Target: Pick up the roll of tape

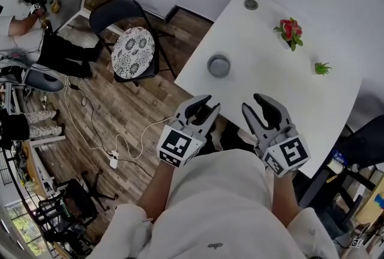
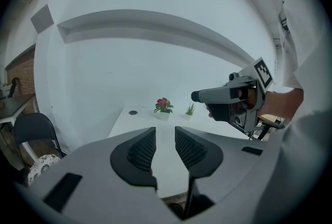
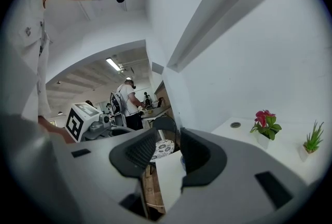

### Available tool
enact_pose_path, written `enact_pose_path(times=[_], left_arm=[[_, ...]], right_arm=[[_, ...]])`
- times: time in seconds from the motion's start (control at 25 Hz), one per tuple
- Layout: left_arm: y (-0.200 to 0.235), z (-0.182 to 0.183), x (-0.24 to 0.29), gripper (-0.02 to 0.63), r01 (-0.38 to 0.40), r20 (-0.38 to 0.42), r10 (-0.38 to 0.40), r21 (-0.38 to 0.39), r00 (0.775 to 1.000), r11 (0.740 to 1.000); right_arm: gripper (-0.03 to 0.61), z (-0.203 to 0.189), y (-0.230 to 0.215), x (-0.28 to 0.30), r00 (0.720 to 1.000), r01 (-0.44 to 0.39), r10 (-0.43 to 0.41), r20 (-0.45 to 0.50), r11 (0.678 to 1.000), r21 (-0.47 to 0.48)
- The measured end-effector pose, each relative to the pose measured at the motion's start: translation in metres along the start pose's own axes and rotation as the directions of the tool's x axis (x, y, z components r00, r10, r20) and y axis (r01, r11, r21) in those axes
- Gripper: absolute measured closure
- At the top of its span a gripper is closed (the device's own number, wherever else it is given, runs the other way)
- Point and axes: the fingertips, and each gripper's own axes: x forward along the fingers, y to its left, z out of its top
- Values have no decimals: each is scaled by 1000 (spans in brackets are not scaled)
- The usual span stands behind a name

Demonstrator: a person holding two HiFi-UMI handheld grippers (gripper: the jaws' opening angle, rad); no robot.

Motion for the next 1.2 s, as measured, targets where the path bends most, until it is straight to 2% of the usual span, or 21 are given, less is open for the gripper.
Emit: enact_pose_path(times=[0.32,0.68,0.92,1.2], left_arm=[[12,-13,17,494,61,-81,-57,55,995,997],[40,-18,70,494,128,-107,-126,11,986,992],[56,-36,105,494,172,-174,-165,24,971,985],[68,-61,130,492,187,-243,-177,20,954,982]], right_arm=[[425,2,-6,7,999,52,-52,-16,998,29],[425,4,-29,18,991,131,-129,-27,989,68],[425,2,-43,24,983,184,-181,-45,979,91],[426,-1,-52,34,978,208,-203,-57,971,115]])
